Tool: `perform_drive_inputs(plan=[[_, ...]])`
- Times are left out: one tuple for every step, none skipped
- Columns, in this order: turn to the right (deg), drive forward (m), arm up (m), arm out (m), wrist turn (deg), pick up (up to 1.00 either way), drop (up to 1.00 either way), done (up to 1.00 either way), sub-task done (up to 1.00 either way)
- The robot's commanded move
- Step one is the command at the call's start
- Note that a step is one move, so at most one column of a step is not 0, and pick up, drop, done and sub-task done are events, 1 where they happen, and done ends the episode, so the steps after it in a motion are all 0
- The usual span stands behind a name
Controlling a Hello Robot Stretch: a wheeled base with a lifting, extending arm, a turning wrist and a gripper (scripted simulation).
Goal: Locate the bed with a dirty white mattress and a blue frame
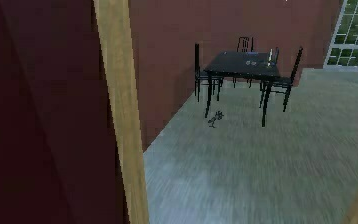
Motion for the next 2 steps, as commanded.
perform_drive_inputs(plan=[[21.0,0.0,0.0,0.0,0.0,0.0,0.0,0.0,0.0],[0.0,0.85,0.0,0.0,0.0,0.0,0.0,0.0,0.0]])
